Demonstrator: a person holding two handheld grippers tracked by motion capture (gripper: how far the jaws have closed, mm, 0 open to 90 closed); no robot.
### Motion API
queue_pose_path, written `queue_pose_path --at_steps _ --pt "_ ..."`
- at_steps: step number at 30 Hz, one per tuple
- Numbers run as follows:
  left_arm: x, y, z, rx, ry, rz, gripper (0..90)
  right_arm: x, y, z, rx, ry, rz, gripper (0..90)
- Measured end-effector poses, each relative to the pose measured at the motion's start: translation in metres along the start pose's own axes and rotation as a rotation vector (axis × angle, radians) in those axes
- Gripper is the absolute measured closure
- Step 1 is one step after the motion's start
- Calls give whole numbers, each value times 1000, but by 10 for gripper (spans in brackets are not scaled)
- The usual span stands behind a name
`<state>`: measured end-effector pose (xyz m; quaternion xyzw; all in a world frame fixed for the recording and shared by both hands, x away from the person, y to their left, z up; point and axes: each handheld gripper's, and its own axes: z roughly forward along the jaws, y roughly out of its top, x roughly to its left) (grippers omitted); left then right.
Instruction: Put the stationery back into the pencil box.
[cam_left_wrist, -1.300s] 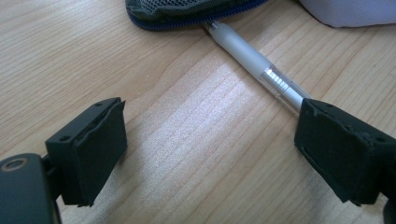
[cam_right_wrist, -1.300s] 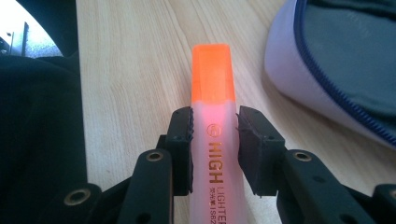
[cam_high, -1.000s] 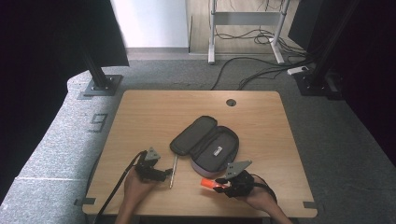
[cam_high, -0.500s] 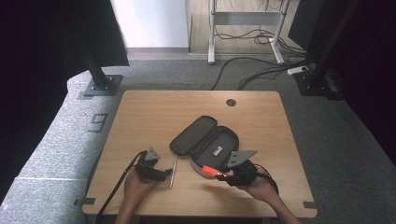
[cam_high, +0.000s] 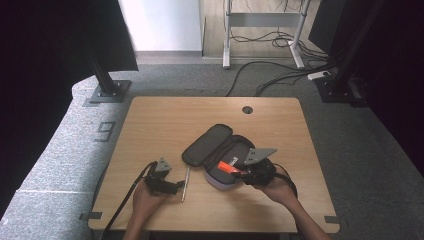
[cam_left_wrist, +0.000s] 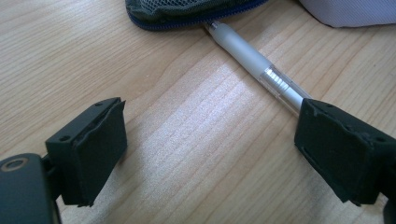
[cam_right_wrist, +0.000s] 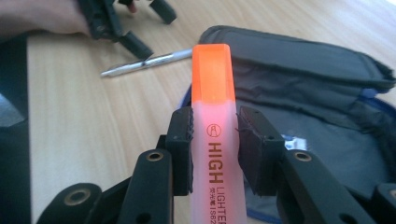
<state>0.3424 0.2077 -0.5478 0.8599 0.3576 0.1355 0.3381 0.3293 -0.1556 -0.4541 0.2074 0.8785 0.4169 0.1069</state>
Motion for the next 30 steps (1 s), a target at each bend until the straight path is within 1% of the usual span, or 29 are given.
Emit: queue_pose_path --at_steps 10,16,23,30 --pt "0 0 0 0 0 0 89 -18 12 4 -15 -52 11 656" --pt "0 0 0 2 0 2 90 -27 17 9 -17 -76 25 656" --pt "0 0 0 3 -1 1 90 -39 16 22 -6 -105 37 656" --pt "0 0 0 -1 0 -2 89 -47 10 36 8 -114 57 655"
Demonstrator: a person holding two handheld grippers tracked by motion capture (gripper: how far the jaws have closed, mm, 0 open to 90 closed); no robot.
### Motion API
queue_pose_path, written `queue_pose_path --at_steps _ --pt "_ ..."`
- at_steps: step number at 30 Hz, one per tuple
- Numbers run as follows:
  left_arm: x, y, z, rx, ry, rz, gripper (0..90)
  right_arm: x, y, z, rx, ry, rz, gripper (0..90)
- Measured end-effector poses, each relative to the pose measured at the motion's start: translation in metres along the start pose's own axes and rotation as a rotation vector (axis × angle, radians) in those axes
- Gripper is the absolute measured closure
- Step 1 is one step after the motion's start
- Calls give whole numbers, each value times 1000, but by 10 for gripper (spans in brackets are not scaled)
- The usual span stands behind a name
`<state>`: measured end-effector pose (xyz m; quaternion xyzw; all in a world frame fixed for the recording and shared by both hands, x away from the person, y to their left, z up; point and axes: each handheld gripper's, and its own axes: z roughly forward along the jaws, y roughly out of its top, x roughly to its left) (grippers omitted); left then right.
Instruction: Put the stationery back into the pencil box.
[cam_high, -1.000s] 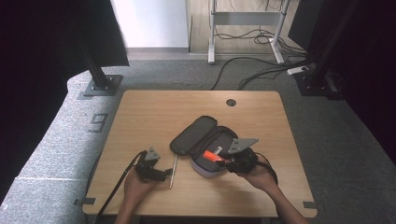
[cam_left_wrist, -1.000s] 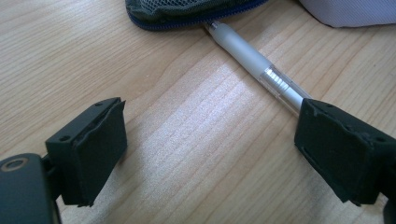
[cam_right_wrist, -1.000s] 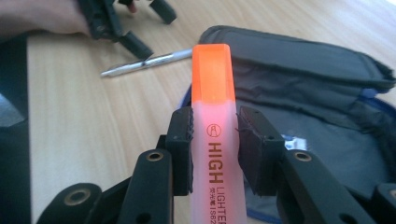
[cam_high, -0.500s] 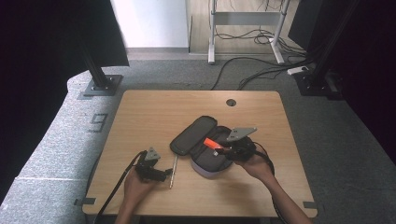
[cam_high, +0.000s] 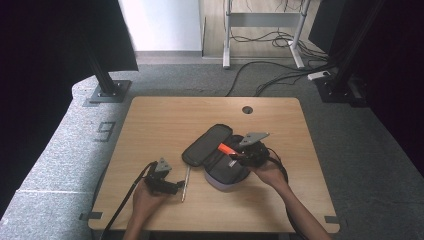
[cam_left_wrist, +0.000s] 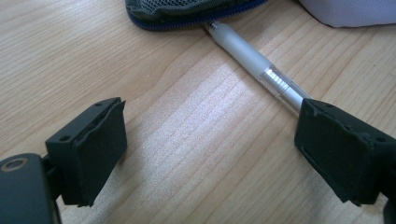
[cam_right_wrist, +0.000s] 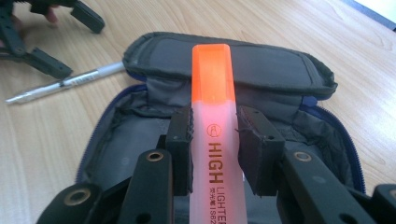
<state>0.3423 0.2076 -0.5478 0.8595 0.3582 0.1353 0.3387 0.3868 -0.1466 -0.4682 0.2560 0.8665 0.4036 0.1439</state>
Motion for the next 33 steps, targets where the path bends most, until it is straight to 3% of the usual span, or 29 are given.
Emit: queue_pose_path --at_steps 17,33 --pt "0 0 0 1 0 2 90 -6 -18 32 43 -9 29 655" --pt "0 0 0 1 1 2 89 -10 -30 42 82 2 46 654"
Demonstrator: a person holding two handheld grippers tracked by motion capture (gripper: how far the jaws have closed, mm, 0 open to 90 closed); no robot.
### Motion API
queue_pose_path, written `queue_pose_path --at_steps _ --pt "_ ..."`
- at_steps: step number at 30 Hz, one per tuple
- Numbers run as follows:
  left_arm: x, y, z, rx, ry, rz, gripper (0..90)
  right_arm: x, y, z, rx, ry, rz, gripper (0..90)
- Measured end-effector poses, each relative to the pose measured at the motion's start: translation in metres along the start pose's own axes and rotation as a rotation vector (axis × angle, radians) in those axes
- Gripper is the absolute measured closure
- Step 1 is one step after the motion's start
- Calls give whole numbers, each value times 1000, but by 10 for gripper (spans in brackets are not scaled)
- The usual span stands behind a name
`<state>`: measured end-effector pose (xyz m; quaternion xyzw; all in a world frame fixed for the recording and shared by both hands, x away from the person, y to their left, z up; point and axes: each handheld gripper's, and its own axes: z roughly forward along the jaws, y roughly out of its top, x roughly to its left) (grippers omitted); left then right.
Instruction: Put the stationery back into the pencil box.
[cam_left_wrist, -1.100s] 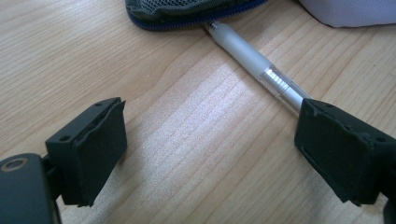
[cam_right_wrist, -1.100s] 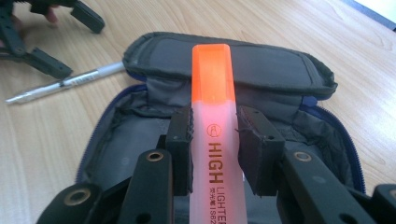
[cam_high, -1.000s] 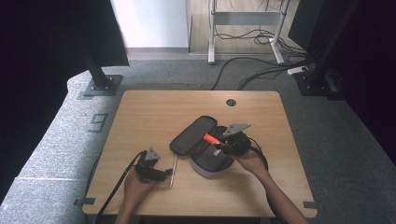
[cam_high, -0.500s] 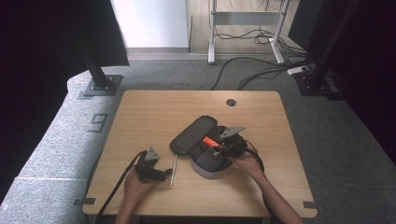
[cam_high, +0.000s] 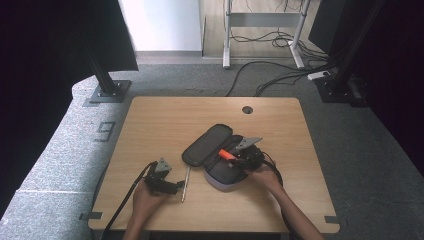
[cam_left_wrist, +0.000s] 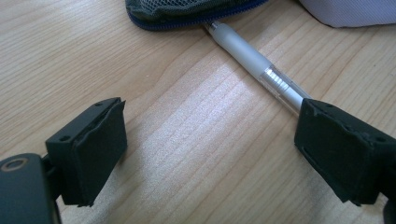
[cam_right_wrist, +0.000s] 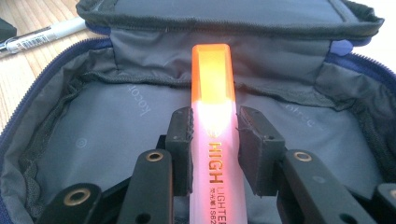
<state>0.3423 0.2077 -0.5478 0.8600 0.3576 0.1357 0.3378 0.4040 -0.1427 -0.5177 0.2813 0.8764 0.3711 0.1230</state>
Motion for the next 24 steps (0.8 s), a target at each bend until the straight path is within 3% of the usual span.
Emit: queue_pose_path --at_steps 7,24 --pt "0 0 0 0 -1 0 89 0 1 -1 5 8 4 645" --pt "0 -4 -3 1 -8 3 88 0 6 -22 -36 -28 4 444"
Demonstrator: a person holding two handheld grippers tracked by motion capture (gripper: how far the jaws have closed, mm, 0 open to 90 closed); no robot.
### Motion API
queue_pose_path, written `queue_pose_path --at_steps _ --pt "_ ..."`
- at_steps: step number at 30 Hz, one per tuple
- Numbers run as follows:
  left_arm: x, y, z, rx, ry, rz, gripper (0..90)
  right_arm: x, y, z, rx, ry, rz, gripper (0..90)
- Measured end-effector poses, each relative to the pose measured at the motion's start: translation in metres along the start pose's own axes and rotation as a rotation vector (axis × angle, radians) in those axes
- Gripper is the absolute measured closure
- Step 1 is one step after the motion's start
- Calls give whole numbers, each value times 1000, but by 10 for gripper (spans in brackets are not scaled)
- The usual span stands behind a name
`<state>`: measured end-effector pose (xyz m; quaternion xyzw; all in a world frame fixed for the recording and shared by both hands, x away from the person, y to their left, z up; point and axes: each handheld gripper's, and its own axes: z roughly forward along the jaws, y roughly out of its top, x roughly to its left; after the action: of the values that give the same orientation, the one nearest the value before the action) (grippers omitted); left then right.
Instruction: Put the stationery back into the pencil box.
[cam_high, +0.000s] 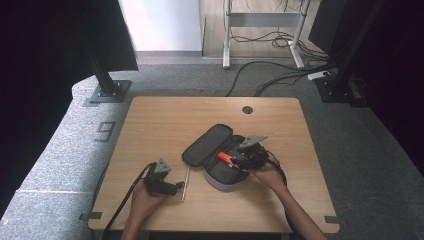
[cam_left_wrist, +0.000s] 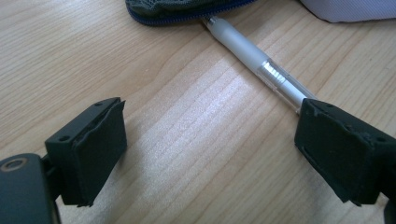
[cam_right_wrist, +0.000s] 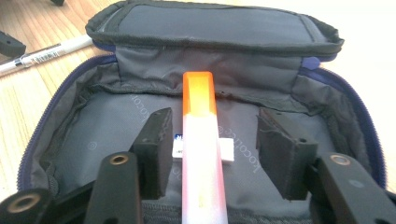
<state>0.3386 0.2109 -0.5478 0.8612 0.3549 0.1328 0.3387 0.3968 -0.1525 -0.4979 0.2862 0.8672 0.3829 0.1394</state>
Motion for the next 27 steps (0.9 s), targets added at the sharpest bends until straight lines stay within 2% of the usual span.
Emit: queue_pose_path --at_steps 9,14,21,27 --pt "3 -3 -3 1 2 -1 88 -4 -3 -18 0 -35 -1 326" --pt "5 -4 -4 0 20 -21 89 -6 -8 -30 -13 -62 10 294" --pt "5 -4 -4 1 21 -21 89 -11 -17 -43 -24 -94 28 257" --pt "5 -4 -4 0 21 -22 89 -13 -25 -52 -11 -104 40 229"
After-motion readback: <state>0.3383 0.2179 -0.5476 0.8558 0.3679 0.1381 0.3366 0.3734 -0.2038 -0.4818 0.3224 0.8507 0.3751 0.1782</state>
